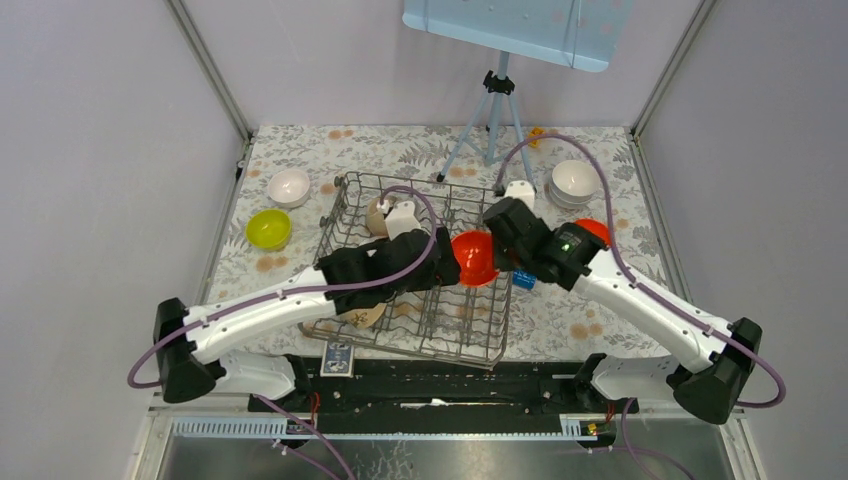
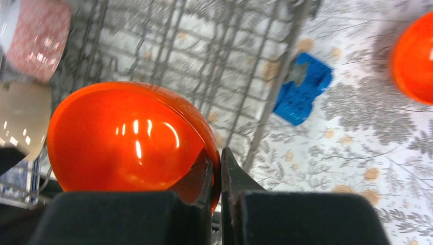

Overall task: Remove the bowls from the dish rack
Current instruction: Place the bowl with the bowl.

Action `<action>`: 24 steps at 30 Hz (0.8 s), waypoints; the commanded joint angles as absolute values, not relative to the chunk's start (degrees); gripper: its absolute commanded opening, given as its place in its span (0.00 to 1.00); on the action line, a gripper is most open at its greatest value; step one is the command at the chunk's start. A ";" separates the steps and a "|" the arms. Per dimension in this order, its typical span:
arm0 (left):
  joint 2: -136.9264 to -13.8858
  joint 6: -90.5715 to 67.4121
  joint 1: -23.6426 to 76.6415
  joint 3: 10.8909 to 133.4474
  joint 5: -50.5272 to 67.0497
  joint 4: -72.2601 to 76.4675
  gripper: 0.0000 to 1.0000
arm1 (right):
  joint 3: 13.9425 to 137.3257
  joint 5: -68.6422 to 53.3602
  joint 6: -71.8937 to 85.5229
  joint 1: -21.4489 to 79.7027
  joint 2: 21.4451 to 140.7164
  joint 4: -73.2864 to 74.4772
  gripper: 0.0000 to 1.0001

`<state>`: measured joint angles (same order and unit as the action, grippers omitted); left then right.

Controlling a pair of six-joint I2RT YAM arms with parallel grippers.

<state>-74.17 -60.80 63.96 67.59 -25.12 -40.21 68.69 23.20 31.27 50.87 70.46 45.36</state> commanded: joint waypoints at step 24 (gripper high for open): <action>-39.54 -53.22 62.89 41.83 -37.42 -27.82 0.99 | 63.58 14.41 37.63 -9.49 77.06 32.77 0.00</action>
